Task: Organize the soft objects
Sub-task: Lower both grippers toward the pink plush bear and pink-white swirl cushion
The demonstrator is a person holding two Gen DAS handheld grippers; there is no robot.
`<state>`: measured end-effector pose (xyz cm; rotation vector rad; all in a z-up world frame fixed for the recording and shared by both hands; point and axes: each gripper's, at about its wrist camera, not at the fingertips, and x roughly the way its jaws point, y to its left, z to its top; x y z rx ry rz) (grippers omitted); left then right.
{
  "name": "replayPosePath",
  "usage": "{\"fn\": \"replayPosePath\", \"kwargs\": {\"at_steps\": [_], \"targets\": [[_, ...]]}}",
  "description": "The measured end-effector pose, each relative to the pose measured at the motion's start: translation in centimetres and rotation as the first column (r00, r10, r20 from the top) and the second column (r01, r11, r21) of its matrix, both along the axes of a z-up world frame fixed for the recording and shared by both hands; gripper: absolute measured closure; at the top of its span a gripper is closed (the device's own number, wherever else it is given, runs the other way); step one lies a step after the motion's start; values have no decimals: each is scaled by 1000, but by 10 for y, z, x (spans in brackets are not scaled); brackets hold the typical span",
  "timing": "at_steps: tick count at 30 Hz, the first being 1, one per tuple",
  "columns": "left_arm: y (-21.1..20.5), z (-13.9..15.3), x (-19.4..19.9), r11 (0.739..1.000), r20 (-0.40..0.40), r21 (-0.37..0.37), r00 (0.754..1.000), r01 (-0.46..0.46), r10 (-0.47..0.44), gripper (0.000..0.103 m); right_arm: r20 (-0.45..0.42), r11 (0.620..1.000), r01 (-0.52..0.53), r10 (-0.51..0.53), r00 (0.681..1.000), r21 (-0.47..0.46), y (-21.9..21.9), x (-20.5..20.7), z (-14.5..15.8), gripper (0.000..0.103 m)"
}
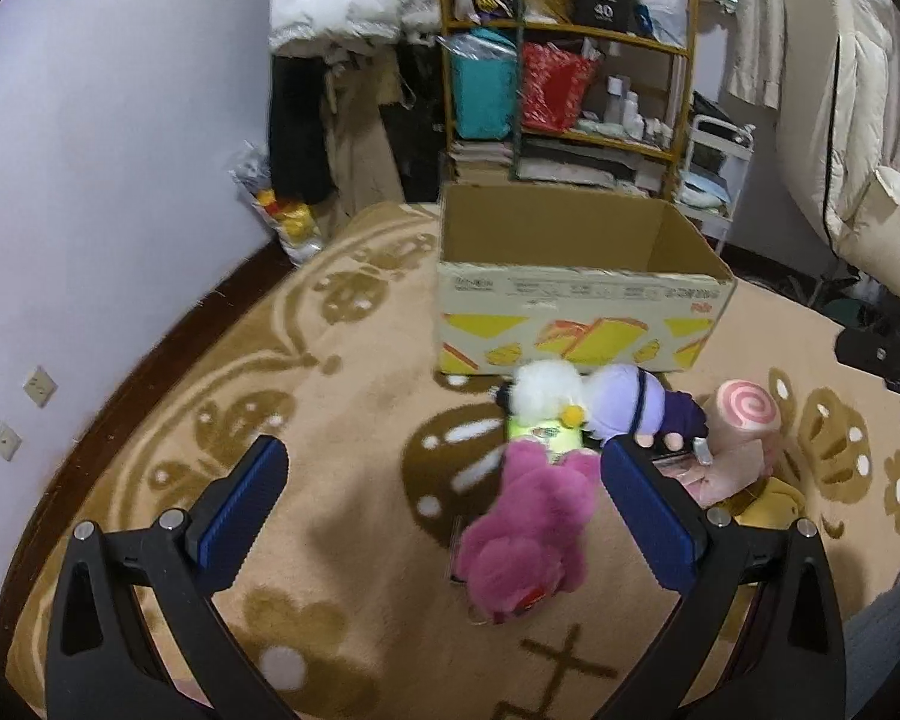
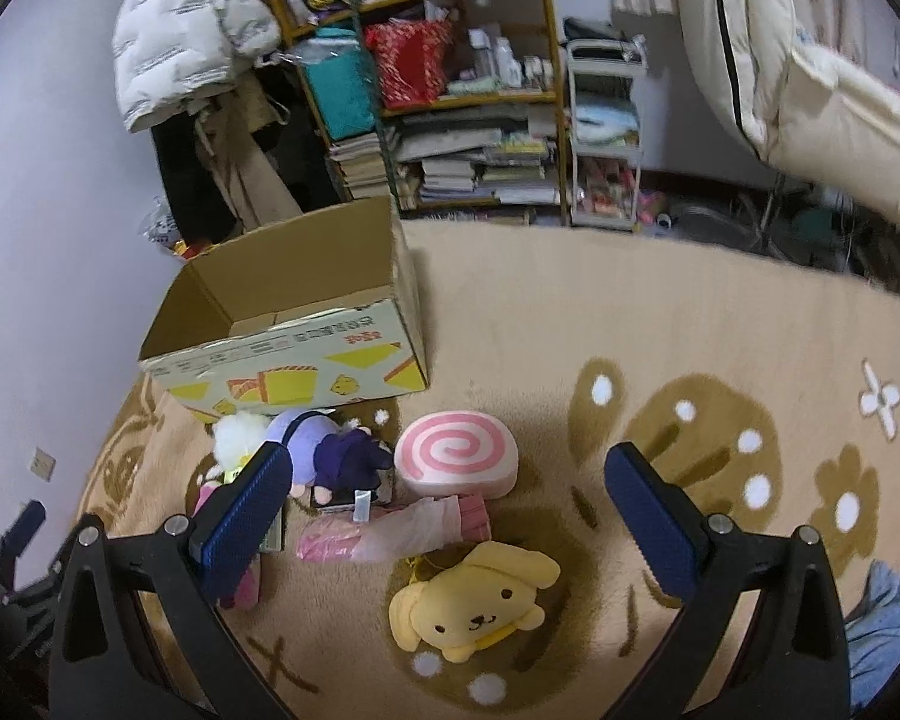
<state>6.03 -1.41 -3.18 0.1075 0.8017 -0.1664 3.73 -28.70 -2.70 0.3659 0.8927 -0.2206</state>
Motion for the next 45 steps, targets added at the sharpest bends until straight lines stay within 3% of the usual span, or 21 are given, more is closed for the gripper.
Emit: {"fn": "replayPosePath", "kwargs": {"at_steps": [14, 25, 38, 45], "targets": [[-27, -58, 38, 999, -199, -18, 979, 34, -37, 0, -118, 998, 46, -41, 992, 35, -16, 51, -52, 0], [-27, -86, 50, 999, -300, -41, 953, 33, -44, 0, -194, 992, 111, -97, 976, 61, -28, 68, -89, 0], [-31, -104, 52, 999, -366, -16, 929, 42, -45, 1, -253, 993, 83, -59, 966, 86, -20, 76, -107, 0], [-33, -109, 51, 998, -381, -3, 923, 59, -56, 13, -246, 991, 70, -40, 968, 118, -18, 76, -111, 7]]}}
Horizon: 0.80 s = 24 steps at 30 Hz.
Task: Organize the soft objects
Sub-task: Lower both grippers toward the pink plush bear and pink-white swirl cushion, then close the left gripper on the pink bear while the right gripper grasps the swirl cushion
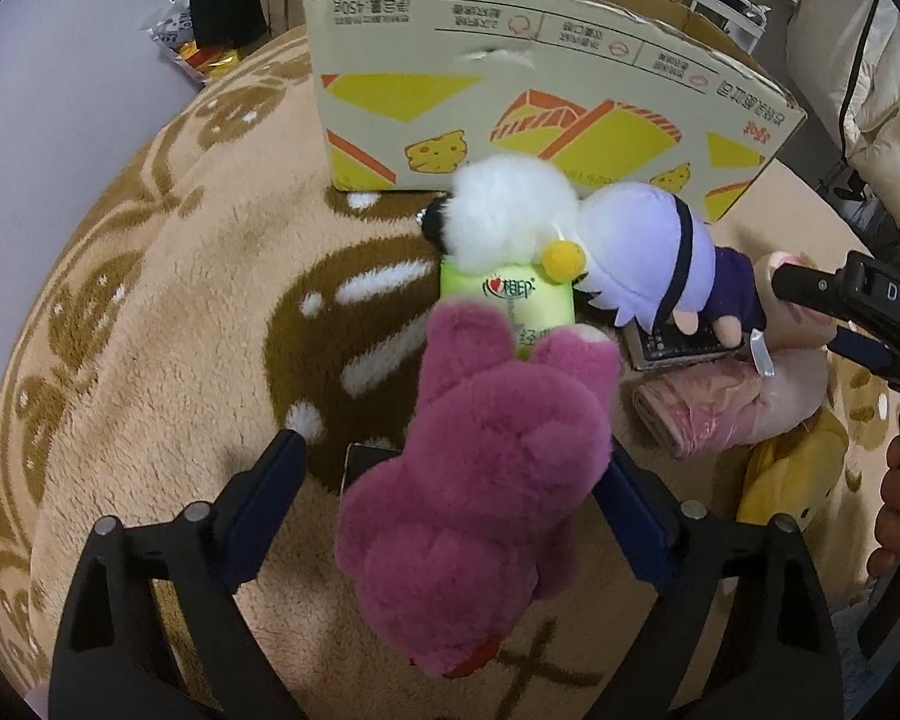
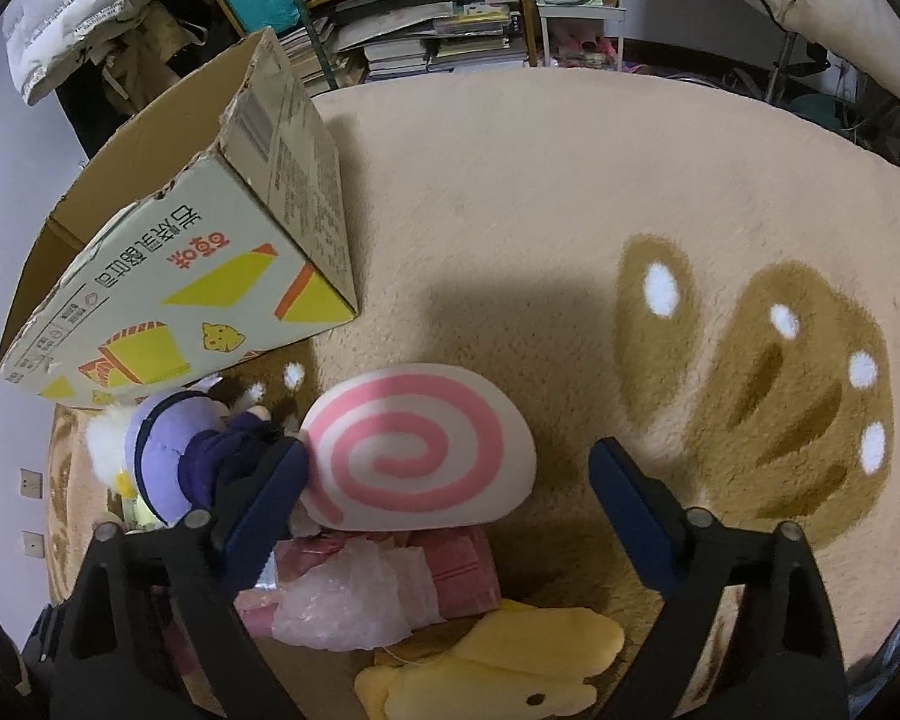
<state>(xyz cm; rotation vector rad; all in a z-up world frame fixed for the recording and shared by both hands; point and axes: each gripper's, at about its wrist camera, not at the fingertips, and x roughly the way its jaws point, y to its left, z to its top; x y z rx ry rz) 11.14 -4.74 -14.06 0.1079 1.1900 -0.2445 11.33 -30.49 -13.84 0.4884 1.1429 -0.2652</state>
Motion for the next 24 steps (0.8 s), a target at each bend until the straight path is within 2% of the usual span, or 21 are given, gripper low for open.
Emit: {"fn": "replayPosePath", "kwargs": {"at_steps": [2, 5, 7, 8, 10, 12, 24], "targets": [[-1, -2, 0, 1000, -10, -5, 1000, 8, -8, 14, 1, 1000, -4, 4, 1000, 0, 2, -2, -1, 7], [-3, -5, 0, 1000, -27, 2, 1000, 15, -15, 25, 2, 1000, -7, 7, 1000, -7, 4, -2, -1, 7], [-4, -5, -1, 1000, -31, 4, 999, 19, -19, 27, -1, 1000, -8, 8, 1000, 0, 5, -3, -3, 7], [-4, -4, -2, 1000, -22, 10, 1000, 18, -18, 33, -3, 1000, -10, 10, 1000, 4, 5, -3, -3, 7], [-4, -2, -3, 1000, -9, 10, 1000, 14, -14, 37, -4, 1000, -15, 15, 1000, 8, 6, -3, -4, 12], [-2, 0, -4, 1000, -2, 6, 1000, 3, -3, 40, 5, 999, -23, 23, 1000, 23, 8, -3, -4, 22], [17, 24, -15, 998, 86, -34, 994, -58, 61, 42, 72, 994, -91, 95, 993, -57, 25, -5, 15, 55]]}}
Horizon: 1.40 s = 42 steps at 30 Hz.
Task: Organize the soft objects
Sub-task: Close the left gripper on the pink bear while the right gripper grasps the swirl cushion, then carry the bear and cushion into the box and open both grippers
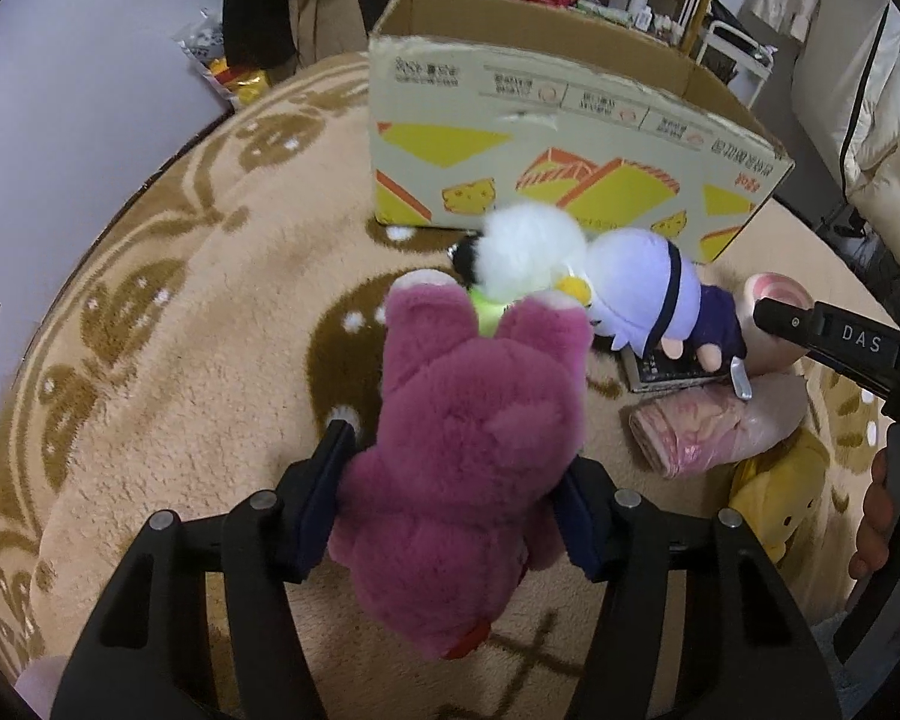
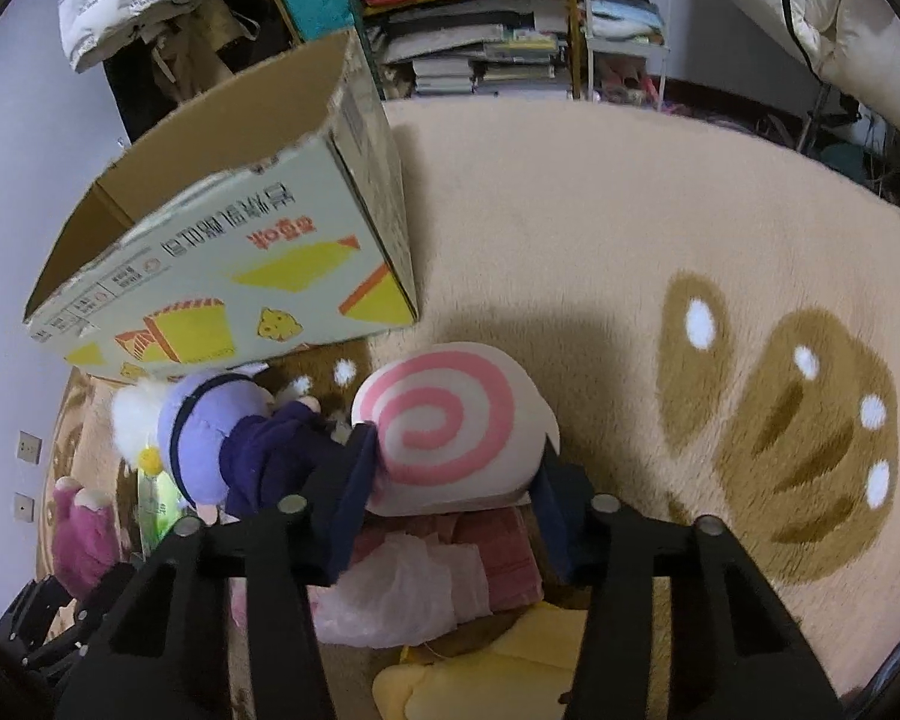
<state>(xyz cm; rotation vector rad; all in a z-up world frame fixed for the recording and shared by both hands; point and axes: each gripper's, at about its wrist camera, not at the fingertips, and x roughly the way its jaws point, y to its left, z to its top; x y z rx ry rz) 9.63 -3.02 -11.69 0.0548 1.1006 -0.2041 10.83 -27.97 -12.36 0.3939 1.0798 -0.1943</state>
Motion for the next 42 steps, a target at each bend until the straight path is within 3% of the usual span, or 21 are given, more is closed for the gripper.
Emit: {"fn": "replayPosePath", "kwargs": {"at_steps": [7, 14, 20, 31, 34, 39, 42], "targets": [[6, 10, -6, 1000, 35, -21, 999, -17, 18, 43, 73, 998, -49, 52, 996, -44, 8, 1, 20, 66], [7, 14, -9, 1000, 56, -20, 998, -14, 16, 45, 122, 999, -37, 38, 992, -7, 6, -4, 32, 71], [6, 18, -12, 1000, 74, -18, 997, -13, 14, 46, 135, 1000, -16, 14, 991, 15, -3, -8, 36, 71], [13, 37, -22, 999, 136, -14, 990, -30, 32, 46, 235, 998, 9, -22, 972, 57, -11, -24, 61, 71], [14, 45, -22, 1000, 162, -3, 986, -26, 27, 46, 267, 999, 6, -19, 964, 50, -8, -26, 71, 71], [9, 76, -25, 999, 275, 32, 961, 3, -12, 46, 345, 999, -16, 4, 939, 31, -3, -28, 97, 71], [11, 96, -18, 1000, 304, 0, 953, 5, -5, 46, 379, 999, -30, 22, 925, 17, 1, -28, 108, 71]]}}
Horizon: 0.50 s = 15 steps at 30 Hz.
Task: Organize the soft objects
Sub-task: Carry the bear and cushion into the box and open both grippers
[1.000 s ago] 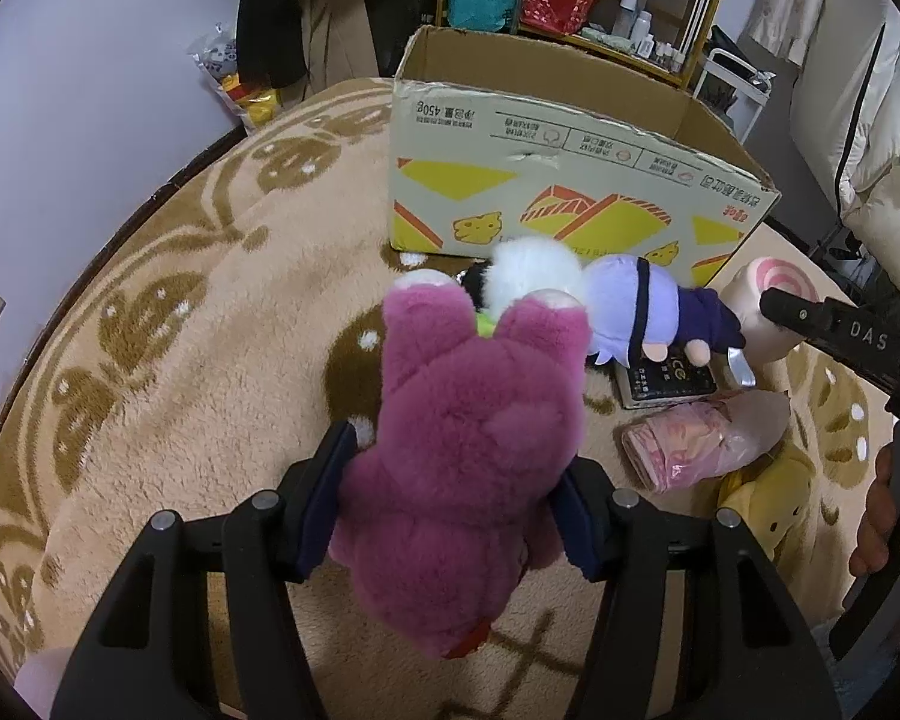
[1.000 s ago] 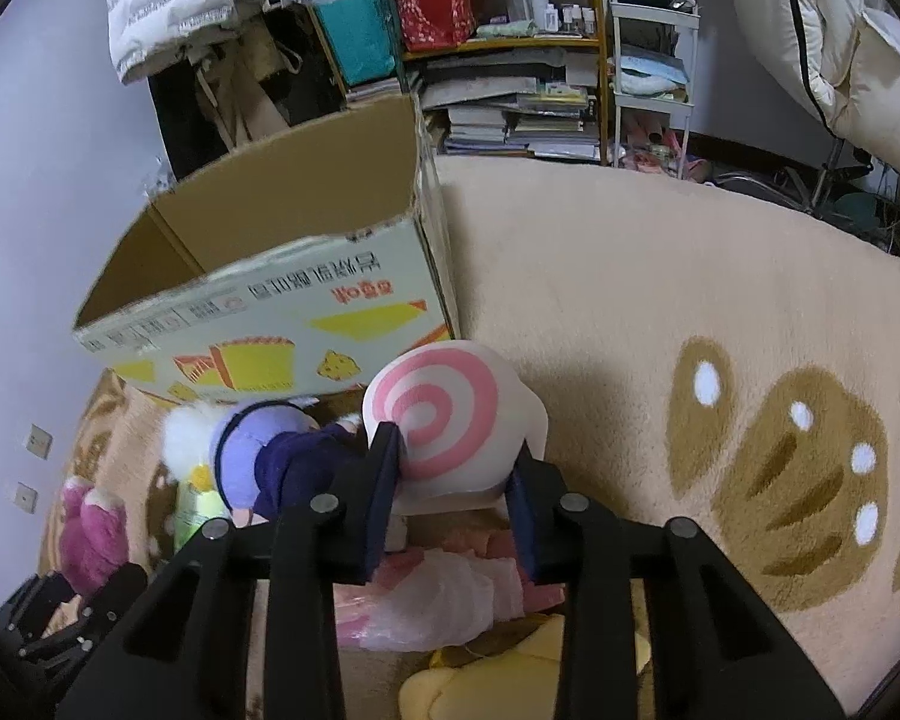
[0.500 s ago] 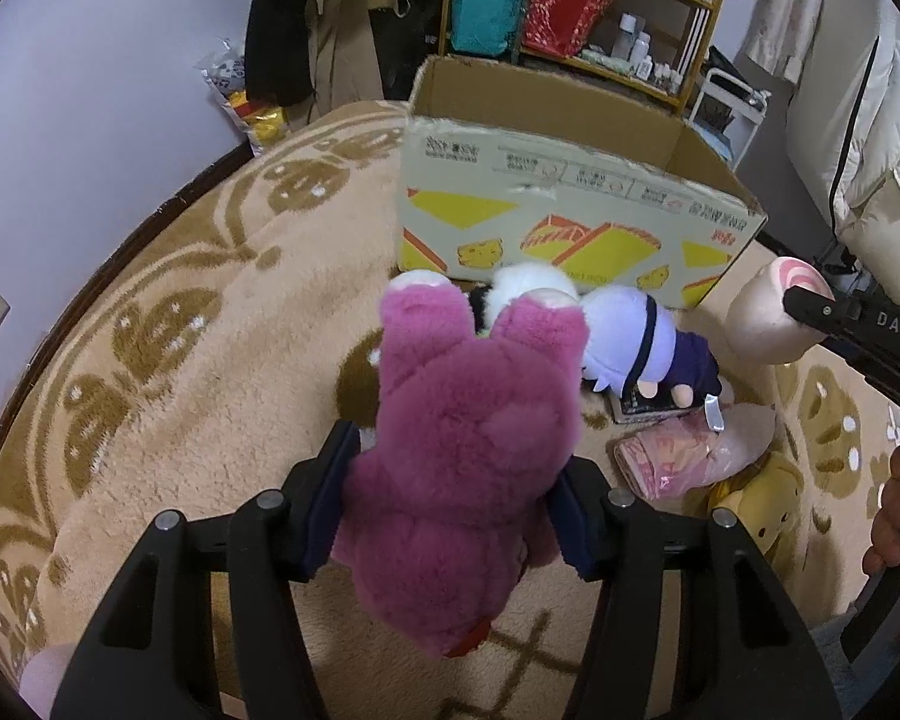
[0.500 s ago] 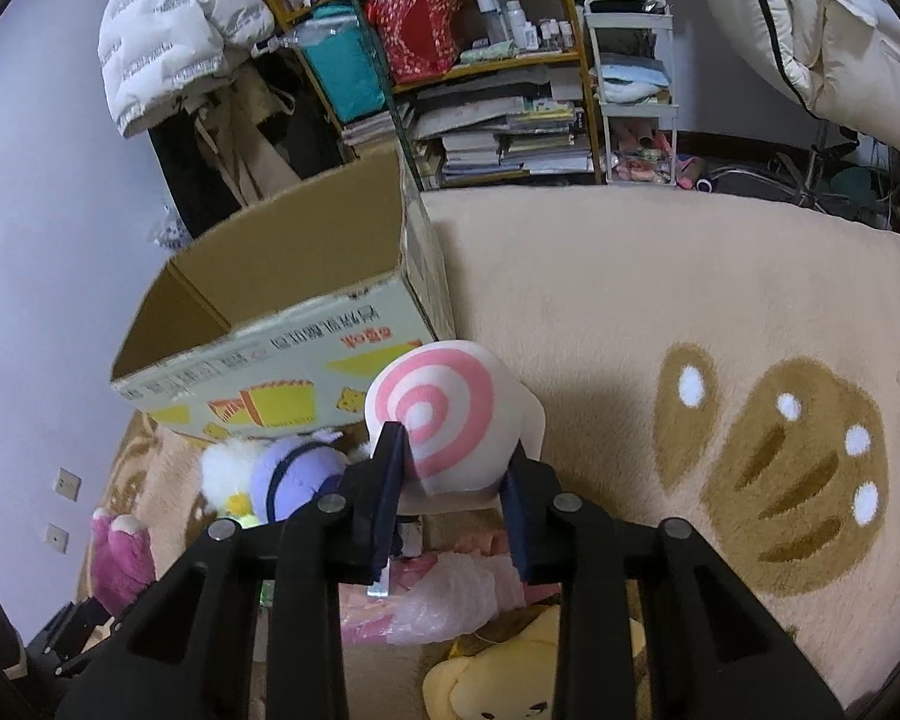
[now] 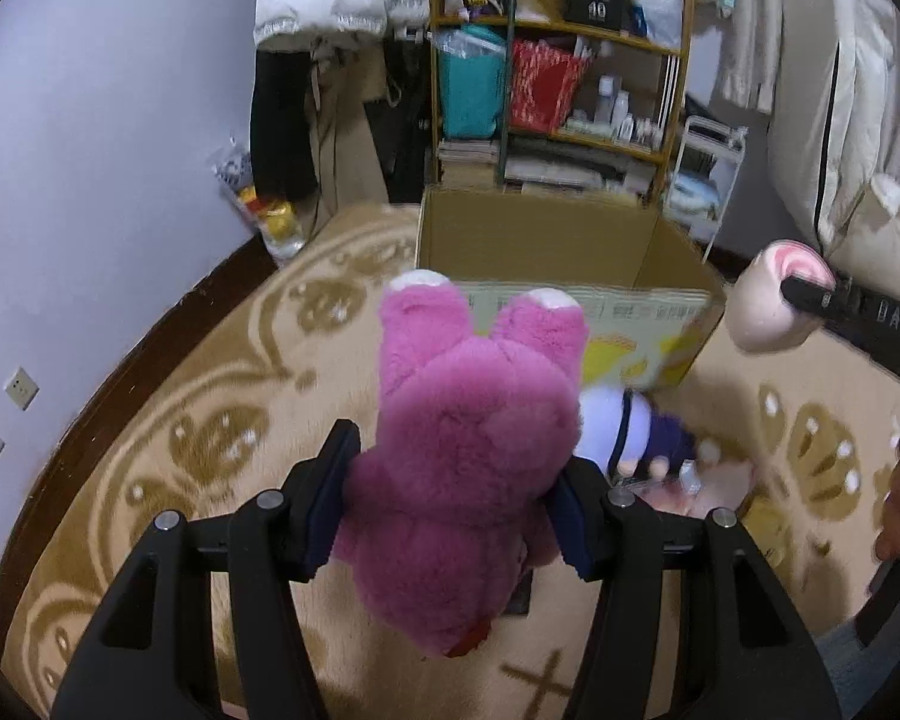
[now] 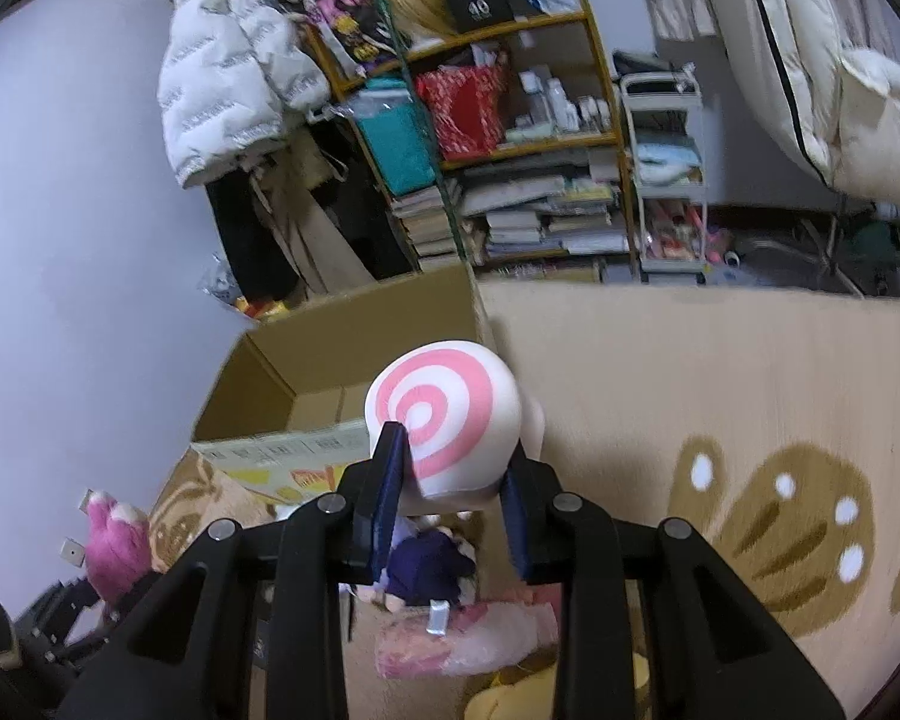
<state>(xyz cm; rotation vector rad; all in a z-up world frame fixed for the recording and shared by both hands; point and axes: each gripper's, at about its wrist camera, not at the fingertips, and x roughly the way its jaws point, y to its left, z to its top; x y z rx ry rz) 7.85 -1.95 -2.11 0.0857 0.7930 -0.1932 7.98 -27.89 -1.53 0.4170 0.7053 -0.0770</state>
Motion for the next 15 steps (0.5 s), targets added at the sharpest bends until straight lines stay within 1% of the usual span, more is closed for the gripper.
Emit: {"fn": "replayPosePath", "kwargs": {"at_steps": [3, 5, 8, 12, 15], "targets": [[-2, 20, 14, 1000, 39, 4, 999, 9, -9, 46, 24, 1000, -21, 21, 999, -13, 4, 6, 10, 71], [-7, 36, 30, 1000, 74, 17, 997, 21, -23, 46, 32, 999, -33, 33, 999, -16, 7, 11, 14, 71], [-14, 56, 52, 999, 107, 14, 994, 37, -39, 46, 35, 998, -53, 54, 998, -15, 9, 22, 21, 71], [-24, 80, 86, 999, 130, -3, 990, 52, -51, 45, 49, 997, -78, 79, 996, -13, 10, 36, 33, 70], [-33, 91, 105, 998, 145, 11, 988, 59, -60, 45, 63, 994, -100, 103, 993, -39, 11, 48, 43, 70]]}}
